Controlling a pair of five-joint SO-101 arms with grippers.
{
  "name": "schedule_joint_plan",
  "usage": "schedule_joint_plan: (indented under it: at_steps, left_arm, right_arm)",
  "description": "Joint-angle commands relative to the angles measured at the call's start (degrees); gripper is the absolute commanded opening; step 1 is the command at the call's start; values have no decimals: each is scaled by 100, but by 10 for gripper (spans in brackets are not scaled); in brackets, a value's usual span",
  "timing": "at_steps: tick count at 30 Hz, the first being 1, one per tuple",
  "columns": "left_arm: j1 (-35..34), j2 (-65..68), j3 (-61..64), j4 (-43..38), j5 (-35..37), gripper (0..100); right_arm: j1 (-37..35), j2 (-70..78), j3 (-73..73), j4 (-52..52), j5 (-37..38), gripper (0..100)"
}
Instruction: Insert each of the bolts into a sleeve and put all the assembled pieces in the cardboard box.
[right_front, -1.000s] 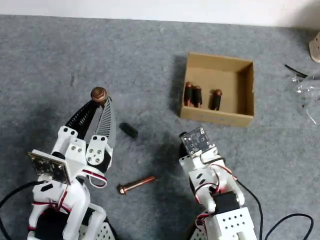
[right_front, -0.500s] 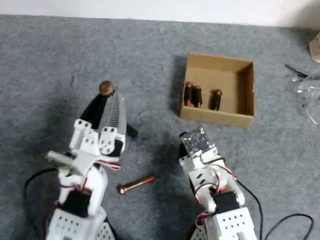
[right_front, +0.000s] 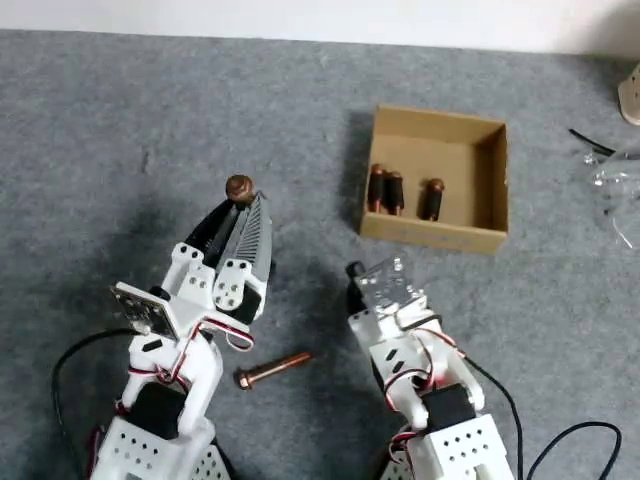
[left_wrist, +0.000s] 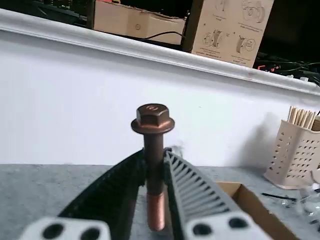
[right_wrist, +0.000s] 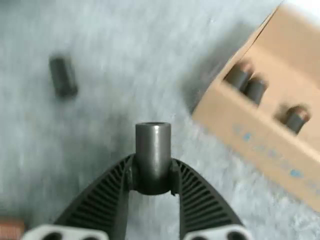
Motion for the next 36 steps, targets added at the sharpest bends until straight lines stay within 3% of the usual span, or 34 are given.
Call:
schedule_joint_plan:
  at_steps: [1, 6, 14, 23, 27, 36]
  left_arm:
    - [-119, -57, 110, -9, 114, 6]
    - [-75, -57, 110, -18, 176, 6]
    - [620, -57, 110, -9, 1424, 7]
    - [1182, -57, 110, 62, 1451, 6]
    - [1411, -57, 110, 545, 1433, 6]
    - [1059, -57, 110, 589, 1451, 6]
  right_arm:
    - [-101, -444, 233, -453, -369, 5]
    - [-453, -1332, 470, -470, -352, 5]
    - [-1156, -1411, 716, -365, 237, 5]
    - [-1138, -1411, 716, -321, 255, 5]
    - [-1130, -1420, 708, -321, 255, 5]
    - [-892, -1420, 708, -330, 264, 5]
